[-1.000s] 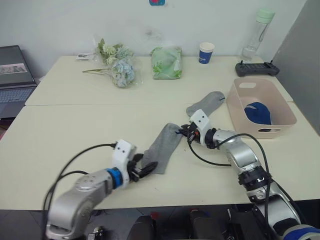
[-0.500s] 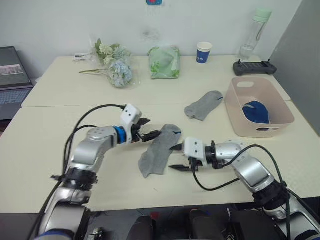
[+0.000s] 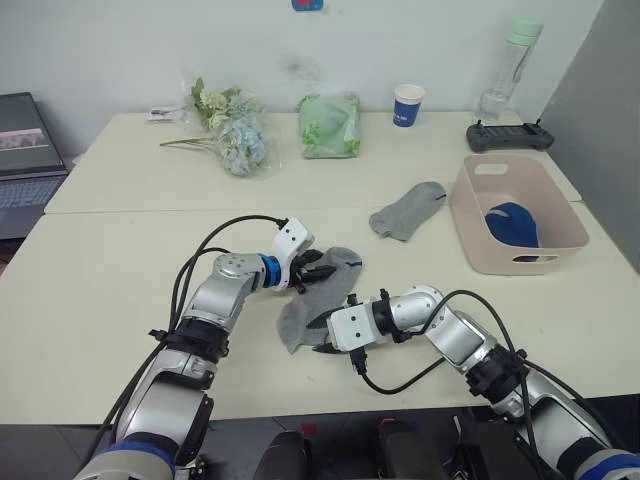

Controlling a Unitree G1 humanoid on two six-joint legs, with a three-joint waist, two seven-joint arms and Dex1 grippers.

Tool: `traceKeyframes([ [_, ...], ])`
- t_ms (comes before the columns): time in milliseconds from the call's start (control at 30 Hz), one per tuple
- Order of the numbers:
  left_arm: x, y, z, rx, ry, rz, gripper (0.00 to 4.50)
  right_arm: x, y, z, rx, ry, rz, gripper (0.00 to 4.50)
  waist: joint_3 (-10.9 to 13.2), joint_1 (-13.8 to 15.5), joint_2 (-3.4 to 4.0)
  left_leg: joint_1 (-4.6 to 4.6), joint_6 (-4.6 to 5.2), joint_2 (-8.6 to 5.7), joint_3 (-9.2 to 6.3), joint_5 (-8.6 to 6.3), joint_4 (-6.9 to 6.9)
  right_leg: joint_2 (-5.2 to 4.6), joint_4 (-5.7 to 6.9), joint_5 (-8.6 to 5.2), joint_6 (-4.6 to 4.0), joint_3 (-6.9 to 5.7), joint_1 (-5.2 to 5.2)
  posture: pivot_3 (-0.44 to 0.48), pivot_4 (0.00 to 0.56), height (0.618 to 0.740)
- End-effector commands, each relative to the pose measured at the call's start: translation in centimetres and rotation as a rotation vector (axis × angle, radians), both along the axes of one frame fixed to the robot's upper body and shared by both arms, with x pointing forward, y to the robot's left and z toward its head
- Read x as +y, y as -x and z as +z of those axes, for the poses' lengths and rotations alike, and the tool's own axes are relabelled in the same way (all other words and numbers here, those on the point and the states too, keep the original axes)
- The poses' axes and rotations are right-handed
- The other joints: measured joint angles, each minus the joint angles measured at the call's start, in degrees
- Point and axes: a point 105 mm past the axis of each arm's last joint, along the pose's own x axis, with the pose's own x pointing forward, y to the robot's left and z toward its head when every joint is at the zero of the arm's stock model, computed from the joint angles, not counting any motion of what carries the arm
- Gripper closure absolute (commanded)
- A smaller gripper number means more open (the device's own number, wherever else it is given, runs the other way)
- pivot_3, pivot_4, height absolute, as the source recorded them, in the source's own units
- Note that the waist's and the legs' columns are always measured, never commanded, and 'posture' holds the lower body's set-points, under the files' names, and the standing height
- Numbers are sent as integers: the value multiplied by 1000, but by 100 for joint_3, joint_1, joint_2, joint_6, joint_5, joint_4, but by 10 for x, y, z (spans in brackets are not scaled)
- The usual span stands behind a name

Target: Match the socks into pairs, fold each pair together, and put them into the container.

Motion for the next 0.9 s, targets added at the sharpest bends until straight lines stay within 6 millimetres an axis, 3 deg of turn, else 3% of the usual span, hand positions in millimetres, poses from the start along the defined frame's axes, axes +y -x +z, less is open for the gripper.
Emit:
traceKeyframes([
  [33, 5, -1, 7, -19, 14, 21, 3424, -9, -2, 5, -24, 8, 4, 3790, 0, 4, 0, 0, 0, -1, 0, 0, 0, 0, 0, 0, 0, 0, 0, 0, 150, 740],
  [100, 7, -1, 6, -8, 30, 44, 4005, -12, -2, 8, -44, 0, 9, 4465, 0, 7, 0, 0, 0, -2, 0, 0, 1, -3, -1, 0, 0, 0, 0, 0, 150, 740],
  [167, 8, 1, 7, 0, 45, 56, 4458, -15, -1, 10, -53, -10, 5, 4500, 0, 6, 0, -1, 0, -2, 0, 0, 1, -4, 0, 0, 0, 0, 0, 0, 150, 740],
  [333, 25, 14, 5, 12, 75, 139, 4458, -39, 3, 17, -78, -7, -12, 4500, 0, 11, 0, -4, 0, 0, -1, 0, 0, -4, -3, 0, 1, 3, -1, 0, 150, 740],
  [533, 39, 63, 4, 28, 130, 222, 4458, -63, 0, 27, -183, -52, -6, 4500, 0, -13, 1, 1, 1, 9, -1, -2, -7, -4, -2, 0, 1, 21, -2, 0, 150, 740],
  [633, 40, 84, 3, 41, 134, 245, 4458, -77, -5, 23, -141, -48, -25, 4500, 0, 10, 1, 2, 21, 9, -9, -13, -6, -4, 1, 0, 0, 16, 4, 0, 150, 740],
  [867, 38, 103, 4, 44, 157, 314, 4458, -88, -7, 26, -79, -63, -14, 4500, 1, 49, -1, 0, 22, 3, -9, -13, -1, -12, -4, 0, 0, 15, 10, 0, 150, 740],
  [900, 38, 102, 4, 46, 158, 318, 4282, -89, -5, 27, -66, -66, -16, 4260, 1, 48, -1, 0, 22, 3, -9, -13, 0, -11, -4, 0, 0, 15, 10, 0, 150, 740],
])
